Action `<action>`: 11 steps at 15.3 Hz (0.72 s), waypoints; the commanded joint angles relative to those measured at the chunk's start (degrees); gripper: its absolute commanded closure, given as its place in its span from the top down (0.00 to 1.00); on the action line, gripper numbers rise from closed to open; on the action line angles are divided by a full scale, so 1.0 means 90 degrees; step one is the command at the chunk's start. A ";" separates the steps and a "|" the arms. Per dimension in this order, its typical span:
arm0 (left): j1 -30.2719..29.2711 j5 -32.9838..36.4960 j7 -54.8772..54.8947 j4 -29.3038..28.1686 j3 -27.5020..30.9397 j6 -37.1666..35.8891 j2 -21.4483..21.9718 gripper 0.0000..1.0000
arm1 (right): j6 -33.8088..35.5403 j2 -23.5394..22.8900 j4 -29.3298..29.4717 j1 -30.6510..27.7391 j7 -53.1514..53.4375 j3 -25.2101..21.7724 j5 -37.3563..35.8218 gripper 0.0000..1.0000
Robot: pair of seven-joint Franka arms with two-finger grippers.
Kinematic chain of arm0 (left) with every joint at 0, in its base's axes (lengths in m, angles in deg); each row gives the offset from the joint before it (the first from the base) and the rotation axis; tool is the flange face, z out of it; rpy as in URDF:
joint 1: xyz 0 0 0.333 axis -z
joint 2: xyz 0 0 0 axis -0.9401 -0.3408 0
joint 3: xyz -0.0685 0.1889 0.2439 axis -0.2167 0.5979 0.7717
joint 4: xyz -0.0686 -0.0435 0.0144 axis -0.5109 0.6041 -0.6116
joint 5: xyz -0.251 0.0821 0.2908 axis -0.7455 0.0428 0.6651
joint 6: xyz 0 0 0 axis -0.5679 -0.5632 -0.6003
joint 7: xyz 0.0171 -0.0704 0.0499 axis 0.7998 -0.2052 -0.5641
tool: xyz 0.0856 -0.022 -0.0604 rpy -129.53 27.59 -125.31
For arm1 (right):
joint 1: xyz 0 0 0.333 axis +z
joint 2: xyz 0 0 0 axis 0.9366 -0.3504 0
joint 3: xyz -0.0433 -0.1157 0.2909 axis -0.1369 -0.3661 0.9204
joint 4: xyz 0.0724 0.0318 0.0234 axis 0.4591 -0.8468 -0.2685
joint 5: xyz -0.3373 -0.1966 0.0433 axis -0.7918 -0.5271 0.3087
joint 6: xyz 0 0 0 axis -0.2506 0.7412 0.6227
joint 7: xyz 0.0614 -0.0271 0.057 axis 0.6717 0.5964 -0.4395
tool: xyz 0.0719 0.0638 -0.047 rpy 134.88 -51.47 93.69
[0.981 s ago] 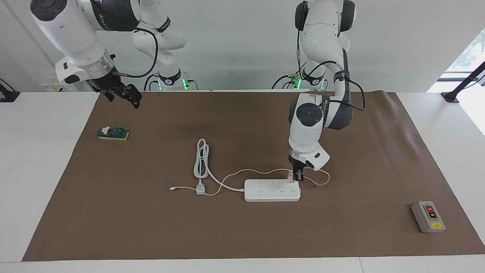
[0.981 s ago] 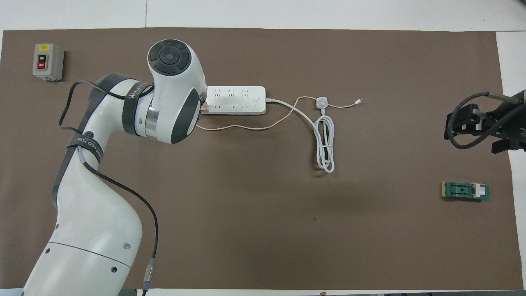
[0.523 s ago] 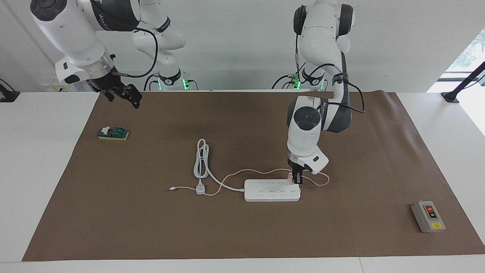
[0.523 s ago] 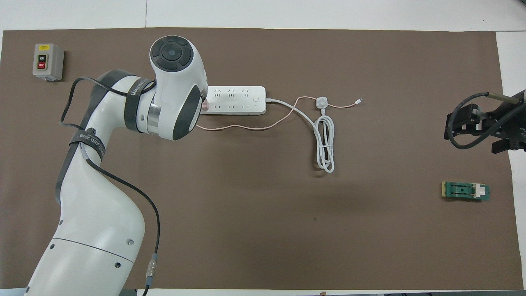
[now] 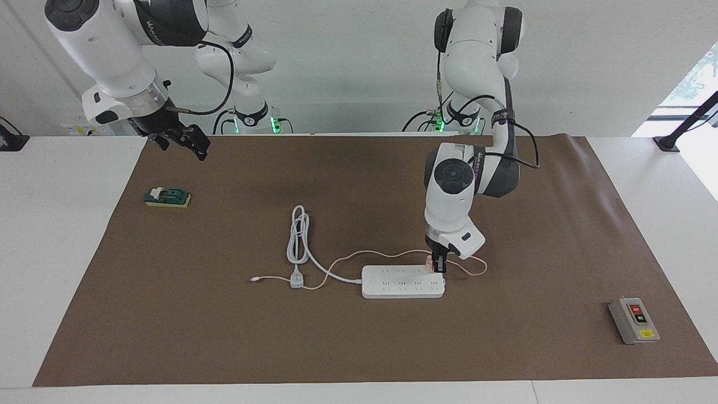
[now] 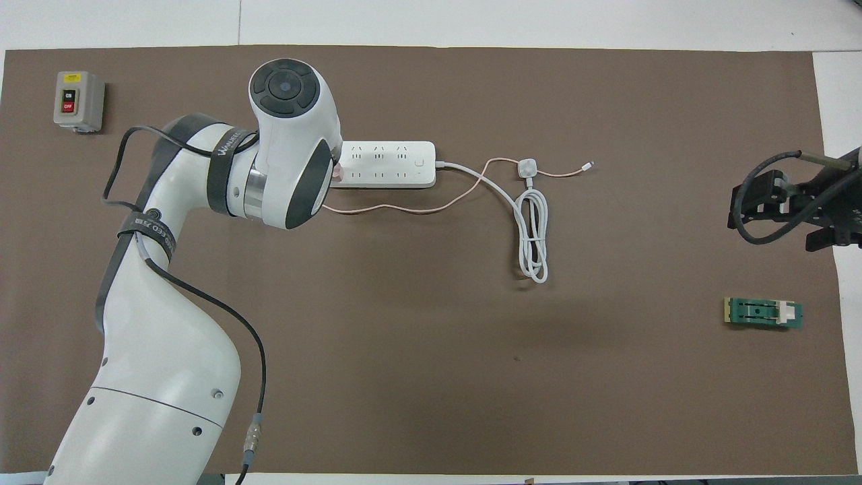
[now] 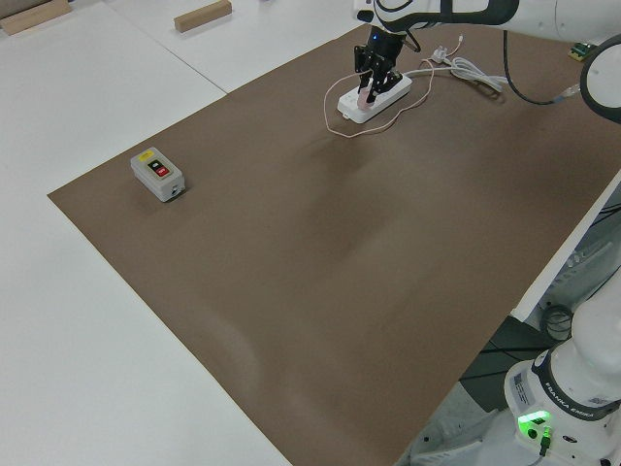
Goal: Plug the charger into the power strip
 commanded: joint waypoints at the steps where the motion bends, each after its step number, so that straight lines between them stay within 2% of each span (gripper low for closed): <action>1: 0.0027 -0.0070 0.0252 0.0034 0.0008 -0.0153 -0.0107 0.00 | -0.0024 0.0166 -0.0179 -0.0114 -0.0105 0.0108 -0.0047 1.00; 11: -0.0012 -0.0226 0.0496 -0.0317 -0.0011 0.0402 -0.0195 0.00 | -0.0024 0.0166 -0.0179 -0.0114 -0.0115 0.0108 -0.0047 1.00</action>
